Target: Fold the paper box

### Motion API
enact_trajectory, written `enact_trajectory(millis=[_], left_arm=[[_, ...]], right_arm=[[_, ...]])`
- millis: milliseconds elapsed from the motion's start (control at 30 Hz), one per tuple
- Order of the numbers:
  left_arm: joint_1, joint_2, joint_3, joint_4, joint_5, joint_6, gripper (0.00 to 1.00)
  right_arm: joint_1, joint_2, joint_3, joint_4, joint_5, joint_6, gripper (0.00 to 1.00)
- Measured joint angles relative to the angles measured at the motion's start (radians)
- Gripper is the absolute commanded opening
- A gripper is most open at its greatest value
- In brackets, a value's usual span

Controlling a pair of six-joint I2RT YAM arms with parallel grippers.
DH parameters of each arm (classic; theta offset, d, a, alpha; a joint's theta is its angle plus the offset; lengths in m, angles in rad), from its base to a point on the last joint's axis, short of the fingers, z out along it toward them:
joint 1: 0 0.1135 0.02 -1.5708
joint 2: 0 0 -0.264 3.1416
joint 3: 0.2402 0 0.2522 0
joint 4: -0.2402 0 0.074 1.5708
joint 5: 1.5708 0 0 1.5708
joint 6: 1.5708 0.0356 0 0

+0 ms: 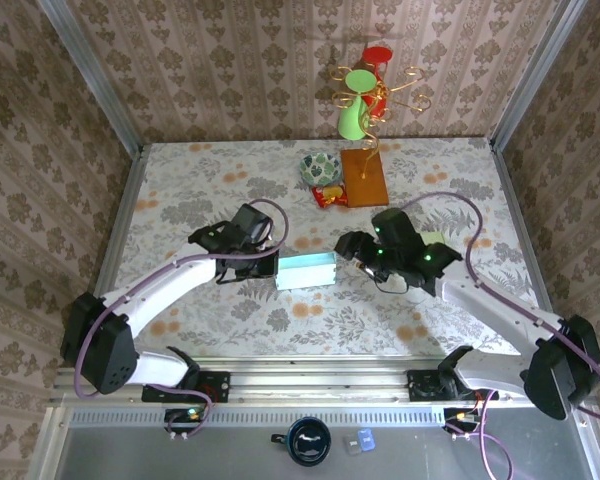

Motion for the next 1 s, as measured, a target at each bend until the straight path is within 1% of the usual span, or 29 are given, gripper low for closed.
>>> enact_trajectory(millis=[100, 200, 367, 567, 800, 1000], left_arm=[[-0.012, -0.002, -0.002, 0.002, -0.012, -0.010, 0.01], [-0.023, -0.002, -0.002, 0.003, -0.024, -0.015, 0.01], [-0.030, -0.002, -0.002, 0.006, -0.034, -0.021, 0.01], [-0.031, -0.002, -0.002, 0.005, -0.037, -0.023, 0.02], [-0.036, -0.005, -0.002, 0.004, -0.040, -0.037, 0.05], [-0.036, -0.006, -0.002, 0.003, -0.040, -0.049, 0.10]], right_arm=[[-0.023, -0.007, -0.083, 0.104, -0.042, 0.174, 0.75], [-0.025, 0.016, -0.105, 0.189, -0.078, 0.311, 0.75], [-0.025, 0.072, -0.105, 0.306, -0.121, 0.425, 0.74], [-0.025, 0.140, -0.114, 0.391, -0.161, 0.484, 0.63], [-0.024, 0.158, -0.134, 0.401, -0.187, 0.503, 0.51], [-0.025, 0.167, -0.152, 0.410, -0.190, 0.496, 0.48]])
